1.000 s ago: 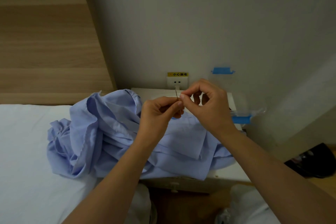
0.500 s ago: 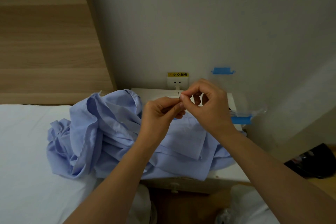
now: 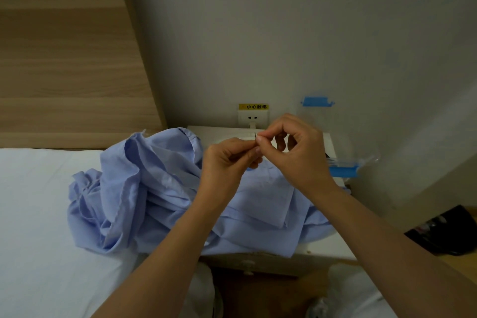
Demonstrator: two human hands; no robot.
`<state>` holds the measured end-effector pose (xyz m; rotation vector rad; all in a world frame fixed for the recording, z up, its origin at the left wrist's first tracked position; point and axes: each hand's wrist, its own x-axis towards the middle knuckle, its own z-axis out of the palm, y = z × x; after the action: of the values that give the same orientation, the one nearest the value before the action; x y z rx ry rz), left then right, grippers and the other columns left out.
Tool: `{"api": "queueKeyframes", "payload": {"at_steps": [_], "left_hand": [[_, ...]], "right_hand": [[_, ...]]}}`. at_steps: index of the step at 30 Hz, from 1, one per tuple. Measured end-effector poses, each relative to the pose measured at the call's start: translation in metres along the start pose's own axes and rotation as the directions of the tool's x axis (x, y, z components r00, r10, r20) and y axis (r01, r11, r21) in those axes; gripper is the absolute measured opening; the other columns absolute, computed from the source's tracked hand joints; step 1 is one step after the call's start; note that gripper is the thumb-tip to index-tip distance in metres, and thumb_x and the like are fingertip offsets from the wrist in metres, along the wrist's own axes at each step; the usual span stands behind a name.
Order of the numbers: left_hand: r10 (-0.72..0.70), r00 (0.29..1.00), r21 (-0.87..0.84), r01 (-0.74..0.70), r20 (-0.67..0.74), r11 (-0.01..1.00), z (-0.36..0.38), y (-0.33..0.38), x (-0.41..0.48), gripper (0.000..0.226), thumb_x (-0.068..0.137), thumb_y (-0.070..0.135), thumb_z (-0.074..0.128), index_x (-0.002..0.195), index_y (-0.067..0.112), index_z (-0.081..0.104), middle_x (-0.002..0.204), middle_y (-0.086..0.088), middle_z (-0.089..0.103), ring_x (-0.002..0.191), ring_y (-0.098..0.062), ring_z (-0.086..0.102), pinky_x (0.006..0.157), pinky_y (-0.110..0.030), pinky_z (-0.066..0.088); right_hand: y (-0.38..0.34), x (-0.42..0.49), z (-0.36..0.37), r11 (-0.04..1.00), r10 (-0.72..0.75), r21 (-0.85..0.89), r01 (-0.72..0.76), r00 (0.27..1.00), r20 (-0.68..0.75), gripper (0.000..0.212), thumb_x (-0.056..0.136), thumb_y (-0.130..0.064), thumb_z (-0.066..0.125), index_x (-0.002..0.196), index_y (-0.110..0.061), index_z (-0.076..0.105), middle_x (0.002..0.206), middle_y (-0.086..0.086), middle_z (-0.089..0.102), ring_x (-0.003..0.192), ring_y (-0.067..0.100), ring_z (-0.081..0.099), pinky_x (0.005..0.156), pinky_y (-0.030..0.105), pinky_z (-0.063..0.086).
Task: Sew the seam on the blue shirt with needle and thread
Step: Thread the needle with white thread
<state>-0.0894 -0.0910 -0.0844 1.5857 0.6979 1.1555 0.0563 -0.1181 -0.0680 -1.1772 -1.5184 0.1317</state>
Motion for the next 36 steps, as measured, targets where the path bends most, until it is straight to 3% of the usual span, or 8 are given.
{"api": "queueKeyframes", "payload": {"at_steps": [5,9,17,24,28,36], "left_hand": [[0.004,1.000,0.006,-0.004,-0.005,1.000,-0.0002,0.0000,-0.0003,0.019,0.087,0.010,0.063,0.101,0.019,0.070,0.085,-0.017,0.070,0.073,-0.028,0.068,0.071,-0.028,0.057],[0.013,1.000,0.018,-0.013,-0.013,1.000,-0.0006,0.0001,0.0001,0.023,0.088,0.002,0.062,0.101,0.020,0.070,0.085,-0.016,0.070,0.073,-0.028,0.068,0.070,-0.026,0.057],[0.018,1.000,0.017,-0.018,-0.013,1.000,-0.0012,-0.0018,0.0008,0.022,0.087,0.004,0.062,0.105,0.014,0.069,0.085,-0.017,0.069,0.073,-0.031,0.068,0.072,-0.034,0.059],[0.015,1.000,0.009,-0.015,-0.005,1.000,-0.0008,-0.0015,0.0010,0.021,0.085,0.015,0.062,0.104,0.017,0.069,0.085,-0.017,0.068,0.074,-0.028,0.068,0.071,-0.028,0.058],[0.013,1.000,0.020,-0.013,-0.006,1.000,-0.0022,-0.0040,0.0011,0.021,0.086,0.012,0.062,0.105,0.017,0.069,0.085,-0.018,0.068,0.075,-0.030,0.068,0.072,-0.032,0.058],[0.013,1.000,0.035,-0.012,-0.010,0.999,-0.0014,-0.0040,0.0019,0.019,0.087,0.005,0.062,0.103,0.011,0.070,0.084,-0.018,0.068,0.072,-0.027,0.067,0.070,-0.025,0.056]], "right_hand": [[0.0002,0.0004,-0.0006,1.000,0.005,0.009,-0.005,1.000,0.010,0.017,0.081,-0.020,0.066,0.073,-0.006,0.065,0.070,-0.001,0.059,0.057,0.012,0.050,0.056,0.017,0.039],[0.0004,0.0005,-0.0004,1.000,0.007,0.012,-0.007,1.000,0.016,0.017,0.082,-0.021,0.066,0.073,-0.006,0.065,0.070,-0.001,0.060,0.057,0.013,0.050,0.056,0.016,0.039],[0.0005,0.0007,-0.0019,1.000,-0.001,-0.002,0.001,1.000,0.021,0.019,0.083,-0.023,0.066,0.074,-0.006,0.066,0.071,-0.001,0.060,0.057,0.012,0.050,0.057,0.014,0.038],[0.0005,0.0008,-0.0021,1.000,0.003,0.005,-0.003,1.000,0.021,0.021,0.083,-0.025,0.066,0.075,-0.006,0.068,0.071,0.000,0.062,0.058,0.014,0.051,0.054,0.020,0.041],[0.0002,0.0004,-0.0025,1.000,0.005,0.007,-0.005,1.000,0.027,0.021,0.083,-0.026,0.066,0.076,-0.007,0.068,0.071,0.000,0.062,0.058,0.014,0.051,0.054,0.019,0.041],[-0.0014,0.0010,-0.0038,0.998,0.048,0.043,-0.050,0.998,0.030,0.015,0.082,-0.023,0.069,0.076,-0.009,0.069,0.072,-0.003,0.063,0.058,0.015,0.052,0.055,0.016,0.040]]}}
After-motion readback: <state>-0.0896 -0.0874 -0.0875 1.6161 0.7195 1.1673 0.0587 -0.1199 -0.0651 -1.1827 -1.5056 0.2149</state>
